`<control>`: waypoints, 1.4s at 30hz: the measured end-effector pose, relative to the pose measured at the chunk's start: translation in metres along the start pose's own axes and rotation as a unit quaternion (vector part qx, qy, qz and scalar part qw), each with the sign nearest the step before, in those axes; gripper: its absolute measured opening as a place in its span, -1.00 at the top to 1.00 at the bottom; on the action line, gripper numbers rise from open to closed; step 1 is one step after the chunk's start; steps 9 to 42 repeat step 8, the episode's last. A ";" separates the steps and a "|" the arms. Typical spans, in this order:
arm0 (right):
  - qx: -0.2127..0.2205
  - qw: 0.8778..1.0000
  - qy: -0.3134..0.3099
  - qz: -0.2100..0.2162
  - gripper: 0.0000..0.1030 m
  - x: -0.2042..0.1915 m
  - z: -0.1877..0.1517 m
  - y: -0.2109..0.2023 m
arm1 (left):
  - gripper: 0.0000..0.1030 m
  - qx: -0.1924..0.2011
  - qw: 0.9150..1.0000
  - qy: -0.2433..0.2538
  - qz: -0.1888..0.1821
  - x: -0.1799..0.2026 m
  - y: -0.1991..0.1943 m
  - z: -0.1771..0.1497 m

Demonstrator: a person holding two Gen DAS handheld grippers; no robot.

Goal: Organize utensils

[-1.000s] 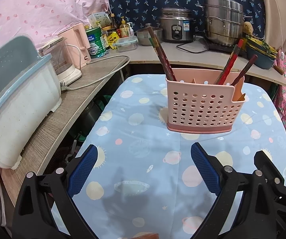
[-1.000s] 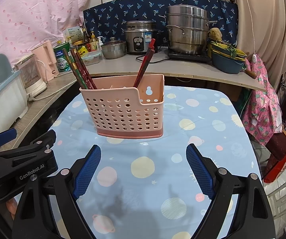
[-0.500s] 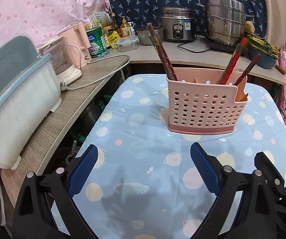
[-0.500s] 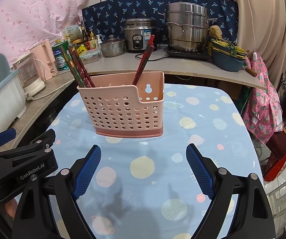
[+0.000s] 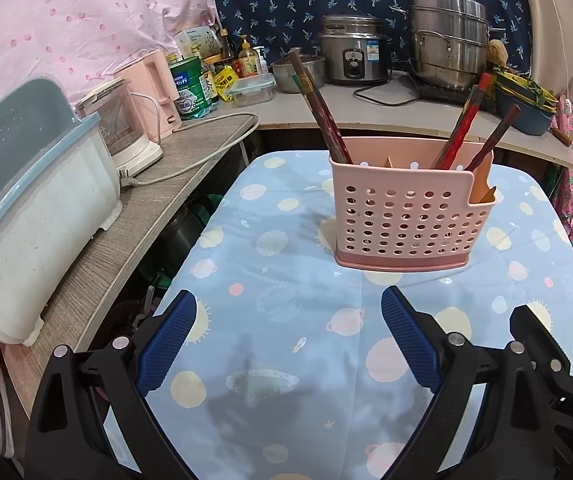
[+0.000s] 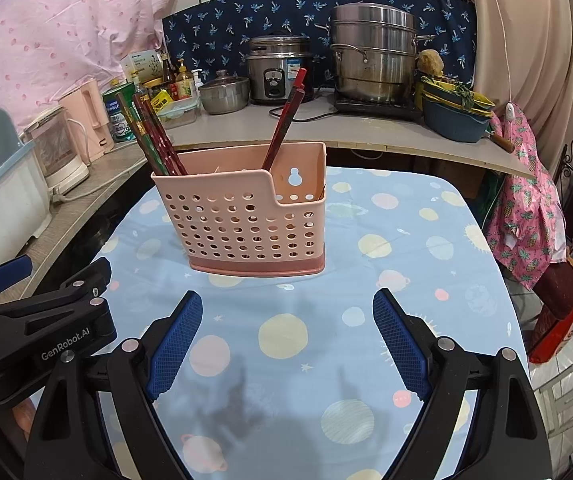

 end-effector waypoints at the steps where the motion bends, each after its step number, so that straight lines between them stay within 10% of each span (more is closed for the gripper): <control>1: 0.000 1.000 0.000 0.000 -0.63 0.000 0.000 0.000 | -0.73 0.001 1.000 0.001 0.001 0.001 -0.001 0.000; 42: -0.001 1.000 0.000 0.000 -0.63 0.000 0.000 0.000 | -0.74 -0.009 1.000 0.001 -0.004 0.004 0.001 -0.001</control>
Point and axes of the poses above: each gripper's, at about its wrist camera, not at the fingertips, and y roughly the way its jaws point, x to its right, z to its top, the point moved 10 cm from there along y, roughly the way its jaws point, and after that the axes turned 12 degrees about x, right-handed, at the moved point
